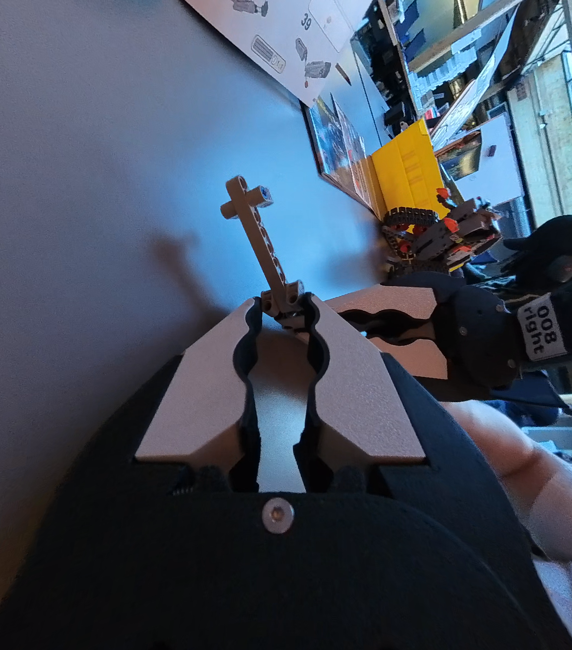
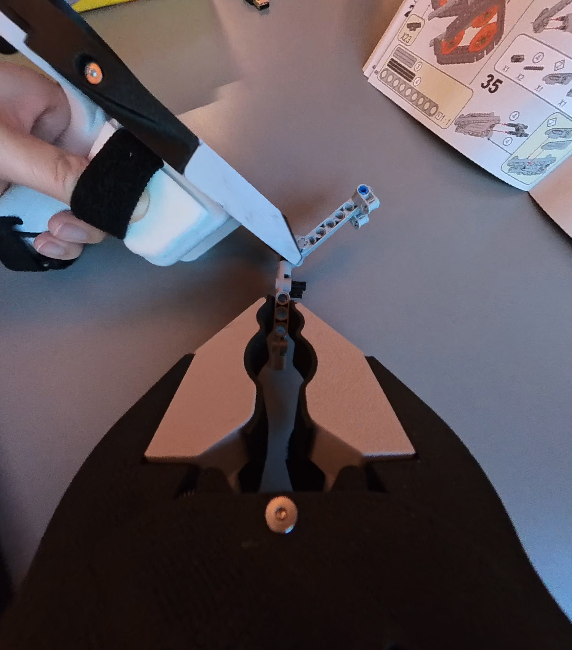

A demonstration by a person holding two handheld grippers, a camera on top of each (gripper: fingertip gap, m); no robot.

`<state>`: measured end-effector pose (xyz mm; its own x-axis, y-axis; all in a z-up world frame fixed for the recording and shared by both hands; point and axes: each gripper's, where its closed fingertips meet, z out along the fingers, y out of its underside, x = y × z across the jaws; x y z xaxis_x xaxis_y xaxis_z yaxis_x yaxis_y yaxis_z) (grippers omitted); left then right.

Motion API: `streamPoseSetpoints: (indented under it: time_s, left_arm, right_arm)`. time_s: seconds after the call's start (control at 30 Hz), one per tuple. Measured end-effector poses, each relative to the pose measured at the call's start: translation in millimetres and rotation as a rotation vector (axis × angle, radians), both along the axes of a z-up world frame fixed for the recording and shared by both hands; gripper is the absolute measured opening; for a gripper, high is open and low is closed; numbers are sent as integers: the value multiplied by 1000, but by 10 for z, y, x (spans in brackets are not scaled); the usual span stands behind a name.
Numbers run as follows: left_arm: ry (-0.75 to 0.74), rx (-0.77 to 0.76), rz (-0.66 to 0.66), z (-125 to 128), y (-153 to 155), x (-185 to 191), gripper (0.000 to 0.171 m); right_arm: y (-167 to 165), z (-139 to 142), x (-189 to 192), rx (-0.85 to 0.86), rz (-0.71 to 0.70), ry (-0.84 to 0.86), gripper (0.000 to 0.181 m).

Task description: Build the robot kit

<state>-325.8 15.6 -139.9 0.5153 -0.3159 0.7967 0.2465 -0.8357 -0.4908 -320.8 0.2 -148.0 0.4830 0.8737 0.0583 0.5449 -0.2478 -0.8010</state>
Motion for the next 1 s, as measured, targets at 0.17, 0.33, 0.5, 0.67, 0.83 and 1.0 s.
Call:
streamPoseSetpoints:
  time_s: [0.17,0.33,0.5,0.67,0.83,1.0]
  left_arm:
    - [-2,-5,16,1,22,-20,23]
    - [-50,-15,22,41,28,-18,29]
    - [-130,-39,18,96,33,-9,38]
    - [-140,-45,31,86,45,-24,31]
    - [-166,-59,38,94,52,-30,31]
    - [-171,-82,59,68,72,-48,22]
  right_arm:
    - [15,-2,-15,-3,-12,-4,7]
    - [24,-1,-17,-16,-20,-2,7]
    - [36,0,-16,-11,-19,-3,7]
    - [36,4,-16,-7,-15,1,8]
    - [41,6,-18,-6,-13,3,8]
    - [48,11,-21,2,-14,2,7]
